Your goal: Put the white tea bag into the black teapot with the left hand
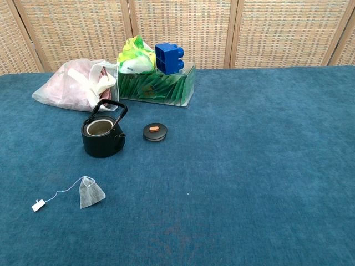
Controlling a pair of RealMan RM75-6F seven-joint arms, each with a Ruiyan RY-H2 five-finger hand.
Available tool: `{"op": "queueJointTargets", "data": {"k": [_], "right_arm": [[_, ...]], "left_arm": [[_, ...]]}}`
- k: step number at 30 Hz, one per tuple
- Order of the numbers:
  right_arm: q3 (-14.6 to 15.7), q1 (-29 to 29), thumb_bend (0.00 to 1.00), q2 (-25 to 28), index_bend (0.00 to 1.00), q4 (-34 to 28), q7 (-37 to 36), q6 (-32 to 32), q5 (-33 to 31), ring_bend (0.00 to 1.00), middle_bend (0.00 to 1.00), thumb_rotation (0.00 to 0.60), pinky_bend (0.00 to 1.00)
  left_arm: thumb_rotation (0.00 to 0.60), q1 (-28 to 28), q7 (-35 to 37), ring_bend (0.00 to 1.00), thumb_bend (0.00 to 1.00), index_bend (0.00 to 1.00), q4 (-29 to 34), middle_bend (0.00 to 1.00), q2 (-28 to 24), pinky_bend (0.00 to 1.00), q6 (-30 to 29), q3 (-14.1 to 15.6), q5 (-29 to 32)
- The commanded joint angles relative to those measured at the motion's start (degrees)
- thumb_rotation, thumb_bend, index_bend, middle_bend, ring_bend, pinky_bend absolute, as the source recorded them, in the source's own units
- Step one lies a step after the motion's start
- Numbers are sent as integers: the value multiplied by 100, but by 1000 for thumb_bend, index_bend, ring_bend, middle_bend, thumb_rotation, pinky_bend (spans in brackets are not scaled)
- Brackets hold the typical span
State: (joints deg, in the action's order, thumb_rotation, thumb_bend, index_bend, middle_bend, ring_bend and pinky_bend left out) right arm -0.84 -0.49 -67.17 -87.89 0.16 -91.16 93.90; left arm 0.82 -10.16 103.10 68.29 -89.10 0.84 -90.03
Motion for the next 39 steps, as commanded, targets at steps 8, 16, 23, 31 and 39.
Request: {"op": "queueJointTargets", "data": {"k": [8,16,23,31,39], "right_arm": [[-16,-30,123,-7,115,-9,3,54,-45,34,176,600,100],[-35,-14,122,-12,115,37,-41,4,-67,34,176,600,100],[-25,-6,123,-60,115,91,-75,4,-84,34,176,600,100],[-22,32,123,-78,115,159,-124,-28,-126,34,176,600,100],[-20,66,123,-70,115,164,-120,-54,-156,34,176,600,100]], "left_arm": [[600,7,-18,47,318,336,5,132,-20,0,-4,-40,23],[600,52,-105,50,318,335,3,136,-55,0,-2,-131,59],[600,212,-263,101,318,335,-59,189,-56,6,164,-254,131],[600,395,-464,377,318,335,-80,421,-58,510,512,-200,135],[600,619,-726,586,318,351,-110,651,15,673,1024,-131,329]]}}
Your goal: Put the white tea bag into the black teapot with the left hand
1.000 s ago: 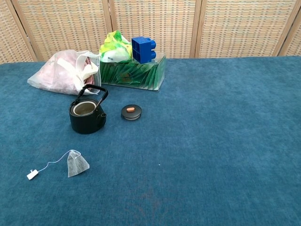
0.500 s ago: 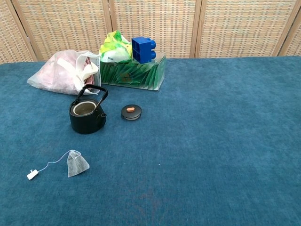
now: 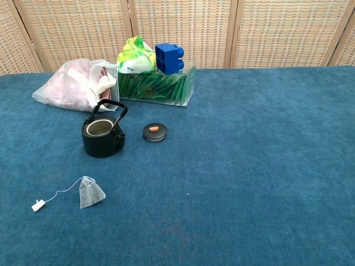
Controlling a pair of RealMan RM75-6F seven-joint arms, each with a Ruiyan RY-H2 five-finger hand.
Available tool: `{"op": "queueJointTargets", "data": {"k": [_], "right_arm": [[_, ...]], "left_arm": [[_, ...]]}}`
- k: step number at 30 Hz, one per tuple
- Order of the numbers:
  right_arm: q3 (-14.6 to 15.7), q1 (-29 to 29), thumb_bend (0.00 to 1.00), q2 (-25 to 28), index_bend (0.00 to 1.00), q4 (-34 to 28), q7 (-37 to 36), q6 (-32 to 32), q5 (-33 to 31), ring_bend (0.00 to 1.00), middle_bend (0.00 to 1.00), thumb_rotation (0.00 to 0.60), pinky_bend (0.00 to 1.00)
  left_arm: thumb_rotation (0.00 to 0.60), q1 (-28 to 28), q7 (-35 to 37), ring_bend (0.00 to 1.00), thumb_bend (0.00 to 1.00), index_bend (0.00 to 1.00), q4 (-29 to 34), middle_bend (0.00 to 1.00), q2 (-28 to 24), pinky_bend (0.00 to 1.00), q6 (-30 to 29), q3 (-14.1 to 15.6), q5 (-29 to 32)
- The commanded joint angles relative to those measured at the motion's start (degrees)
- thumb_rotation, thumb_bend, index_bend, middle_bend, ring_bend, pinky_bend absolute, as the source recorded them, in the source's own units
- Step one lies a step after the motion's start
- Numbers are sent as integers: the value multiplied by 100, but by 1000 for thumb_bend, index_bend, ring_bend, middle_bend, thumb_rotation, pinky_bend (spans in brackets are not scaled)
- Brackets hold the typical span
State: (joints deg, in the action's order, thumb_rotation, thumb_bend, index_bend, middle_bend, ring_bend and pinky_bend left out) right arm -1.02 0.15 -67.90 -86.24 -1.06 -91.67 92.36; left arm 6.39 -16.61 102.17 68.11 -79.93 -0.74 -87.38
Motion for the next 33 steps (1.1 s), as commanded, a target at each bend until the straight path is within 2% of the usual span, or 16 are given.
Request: {"op": "queueJointTargets", "data": {"k": [1,11,33], "right_arm": [[-1,5,123,4,115,-1,4,-5,-4,34,176,600,100],[7,39,123,3,115,-3,16,-15,-34,34,176,600,100],[9,116,123,14,115,42,-29,-28,-128,35,176,600,100]], "left_arm": [[600,77,-109,599,318,360,-21,669,40,680,143,36,79],[600,378,-504,635,318,427,-141,716,341,694,799,104,421],[600,809,-955,652,318,460,-585,734,1125,703,1476,50,1103]]}}
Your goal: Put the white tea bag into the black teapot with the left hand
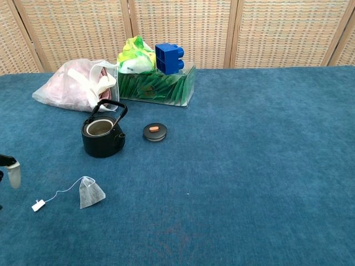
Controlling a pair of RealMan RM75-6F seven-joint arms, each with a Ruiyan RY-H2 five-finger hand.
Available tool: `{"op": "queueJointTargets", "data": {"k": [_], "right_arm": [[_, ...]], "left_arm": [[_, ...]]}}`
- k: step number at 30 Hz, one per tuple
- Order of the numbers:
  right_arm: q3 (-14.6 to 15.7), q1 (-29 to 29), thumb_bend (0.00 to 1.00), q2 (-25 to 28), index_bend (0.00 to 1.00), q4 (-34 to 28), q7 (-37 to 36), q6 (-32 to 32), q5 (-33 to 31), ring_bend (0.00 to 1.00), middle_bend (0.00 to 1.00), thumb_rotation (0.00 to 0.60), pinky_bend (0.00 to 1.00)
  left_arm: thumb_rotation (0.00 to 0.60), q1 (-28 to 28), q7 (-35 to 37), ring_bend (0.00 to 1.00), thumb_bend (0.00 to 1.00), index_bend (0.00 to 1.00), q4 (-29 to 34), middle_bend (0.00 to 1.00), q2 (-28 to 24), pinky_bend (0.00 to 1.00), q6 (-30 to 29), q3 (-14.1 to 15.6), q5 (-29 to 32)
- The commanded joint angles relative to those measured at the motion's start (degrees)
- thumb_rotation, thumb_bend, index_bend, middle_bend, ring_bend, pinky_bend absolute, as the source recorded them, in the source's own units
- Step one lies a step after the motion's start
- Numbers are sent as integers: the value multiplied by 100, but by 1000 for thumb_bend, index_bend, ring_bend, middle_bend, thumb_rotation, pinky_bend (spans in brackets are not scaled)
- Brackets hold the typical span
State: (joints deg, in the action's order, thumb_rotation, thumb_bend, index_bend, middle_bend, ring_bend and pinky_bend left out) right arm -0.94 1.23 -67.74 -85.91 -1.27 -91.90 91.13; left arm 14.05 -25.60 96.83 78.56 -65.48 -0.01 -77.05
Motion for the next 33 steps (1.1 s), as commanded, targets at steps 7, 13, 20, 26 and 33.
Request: {"op": "queueJointTargets", "data": {"k": [7,13,20,26,33], "right_arm": [[4,62,123,-10,115,72,-79,-22,-64,35,176,600,100],[-7,89,123,-8,115,106,-117,-30,-100,34,176,600,100],[-8,117,123,-10,115,128,-135,-45,-119,34,176,600,100],[-18,158,123,-7,115,149,-164,-78,-149,34,176,600,100],[-32,192,122,9,115,154,-173,-101,-176,34,176,600,100]], "left_arm": [[600,205,-232,654,318,470,-230,739,384,703,177,-55,279],[600,322,-354,655,318,481,-322,740,544,703,280,-56,453],[600,379,-461,654,318,486,-319,741,603,703,274,-39,531],[600,452,-605,654,318,486,-336,741,674,703,288,-34,686],[600,531,-675,655,318,497,-387,741,759,704,325,-22,828]]}}
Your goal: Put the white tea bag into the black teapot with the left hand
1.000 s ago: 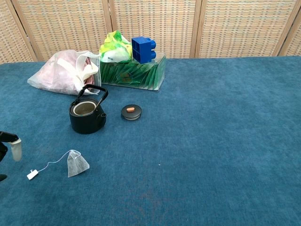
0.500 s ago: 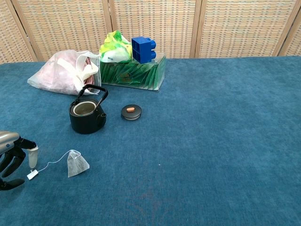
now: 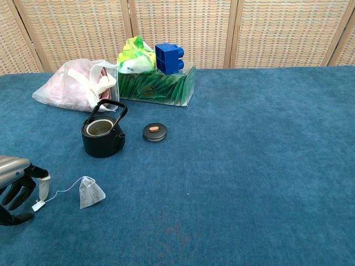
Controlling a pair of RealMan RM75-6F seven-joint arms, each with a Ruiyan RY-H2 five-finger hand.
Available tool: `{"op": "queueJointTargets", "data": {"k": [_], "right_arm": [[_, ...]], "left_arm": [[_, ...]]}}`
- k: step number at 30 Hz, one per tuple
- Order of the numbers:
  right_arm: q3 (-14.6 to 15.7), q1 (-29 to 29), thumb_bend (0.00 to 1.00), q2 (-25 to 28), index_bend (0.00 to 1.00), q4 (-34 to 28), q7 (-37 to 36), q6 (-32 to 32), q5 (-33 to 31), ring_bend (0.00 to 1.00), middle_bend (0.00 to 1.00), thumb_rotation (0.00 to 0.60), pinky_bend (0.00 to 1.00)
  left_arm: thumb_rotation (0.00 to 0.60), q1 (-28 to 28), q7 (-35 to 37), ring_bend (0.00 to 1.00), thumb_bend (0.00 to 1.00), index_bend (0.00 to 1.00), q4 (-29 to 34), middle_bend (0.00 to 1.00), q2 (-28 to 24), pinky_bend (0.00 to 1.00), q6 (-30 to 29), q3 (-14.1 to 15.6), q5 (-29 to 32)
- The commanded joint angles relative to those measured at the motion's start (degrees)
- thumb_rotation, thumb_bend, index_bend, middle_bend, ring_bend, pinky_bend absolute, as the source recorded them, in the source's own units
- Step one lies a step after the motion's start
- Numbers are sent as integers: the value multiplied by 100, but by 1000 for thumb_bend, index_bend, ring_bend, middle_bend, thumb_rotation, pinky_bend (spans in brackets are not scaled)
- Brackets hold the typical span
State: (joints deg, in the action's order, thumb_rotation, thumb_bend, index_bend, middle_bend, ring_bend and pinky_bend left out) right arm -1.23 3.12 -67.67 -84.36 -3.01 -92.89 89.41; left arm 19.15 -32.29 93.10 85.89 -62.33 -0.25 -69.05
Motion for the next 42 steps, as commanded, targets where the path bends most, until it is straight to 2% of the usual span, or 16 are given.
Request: {"op": "queueJointTargets", "data": {"k": [1,22,42], "right_arm": [[-4,10,122,5,115,-1,2,-4,-11,34,176,600,100],[-31,48,123,22,115,-31,32,36,-75,34,176,600,100],[-50,76,123,6,115,-30,39,54,-121,34,176,600,100]], "left_arm": [[600,34,-13,655,318,500,-30,741,46,704,11,3,44],[600,188,-45,654,318,518,-133,741,168,704,-9,28,266],[600,259,73,660,318,587,-143,747,157,704,-9,59,366]]}}
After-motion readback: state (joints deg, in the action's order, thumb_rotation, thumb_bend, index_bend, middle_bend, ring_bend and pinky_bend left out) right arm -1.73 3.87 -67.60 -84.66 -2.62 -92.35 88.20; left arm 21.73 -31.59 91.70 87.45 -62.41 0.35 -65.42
